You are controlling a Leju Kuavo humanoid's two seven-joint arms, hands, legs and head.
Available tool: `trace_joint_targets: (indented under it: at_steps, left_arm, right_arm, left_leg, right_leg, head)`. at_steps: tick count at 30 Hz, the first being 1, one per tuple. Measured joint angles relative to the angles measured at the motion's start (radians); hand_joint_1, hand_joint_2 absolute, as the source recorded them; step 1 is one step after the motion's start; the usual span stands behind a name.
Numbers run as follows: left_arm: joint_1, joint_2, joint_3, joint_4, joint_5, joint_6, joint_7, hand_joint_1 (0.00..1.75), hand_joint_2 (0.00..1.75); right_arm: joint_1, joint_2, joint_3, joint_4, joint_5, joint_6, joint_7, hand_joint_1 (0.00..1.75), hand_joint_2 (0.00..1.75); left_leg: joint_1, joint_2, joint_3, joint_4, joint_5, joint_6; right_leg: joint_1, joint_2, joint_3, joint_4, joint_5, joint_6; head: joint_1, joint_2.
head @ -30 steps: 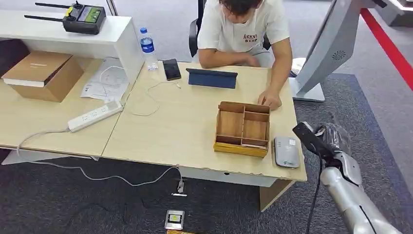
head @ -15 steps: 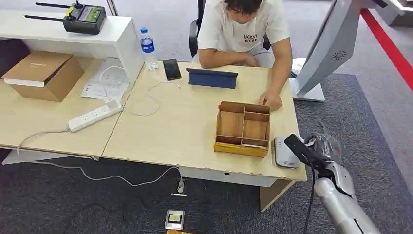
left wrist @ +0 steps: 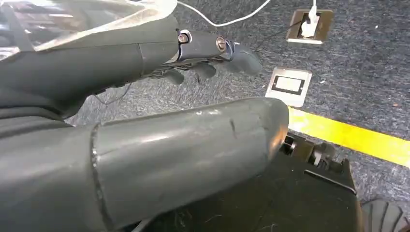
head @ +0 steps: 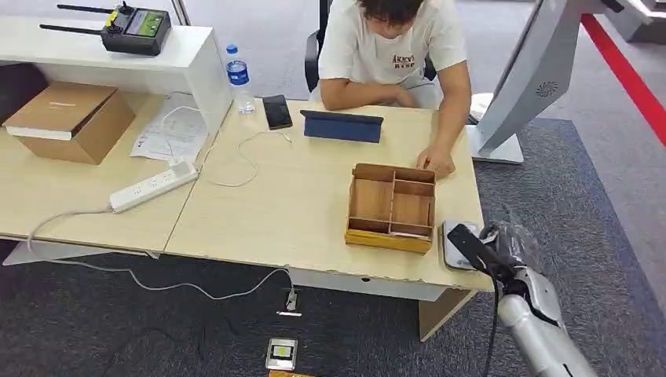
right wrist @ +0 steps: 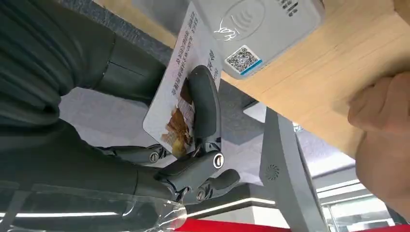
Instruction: Pass the card to the sensor for recognition and then transmit it.
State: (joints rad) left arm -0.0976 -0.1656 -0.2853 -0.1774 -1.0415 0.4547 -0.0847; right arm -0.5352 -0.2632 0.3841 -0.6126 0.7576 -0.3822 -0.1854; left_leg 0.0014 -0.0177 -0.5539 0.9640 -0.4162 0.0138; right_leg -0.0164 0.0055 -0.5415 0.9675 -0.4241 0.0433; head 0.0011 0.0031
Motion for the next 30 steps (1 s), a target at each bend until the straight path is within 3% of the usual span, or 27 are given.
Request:
trace_joint_targets:
  at_steps: [19, 30]
  left_arm:
    - [0.0, 0.001, -0.001, 0.0, 0.012, 0.001, 0.011, 0.0, 0.0]
    - [0.0, 0.005, -0.001, 0.0, 0.008, 0.006, 0.011, 0.0, 0.0]
  right_arm:
    - [0.001, 0.025, 0.0, -0.002, 0.048, 0.068, 0.034, 1.75, 1.75]
    - [-0.001, 0.026, -0.008, 0.014, 0.039, 0.047, 0.026, 1.75, 1.75]
  left_leg:
    - [0.0, 0.0, 0.001, 0.0, 0.0, 0.0]
    - [0.0, 0.0, 0.002, 0.0, 0.0, 0.0]
  right_leg:
    - [0.0, 0.0, 0.001, 0.0, 0.0, 0.0]
    - [0.0, 0.0, 0.002, 0.0, 0.0, 0.0]
  head:
    - [0.0, 0.0]
    - [0.0, 0.0]
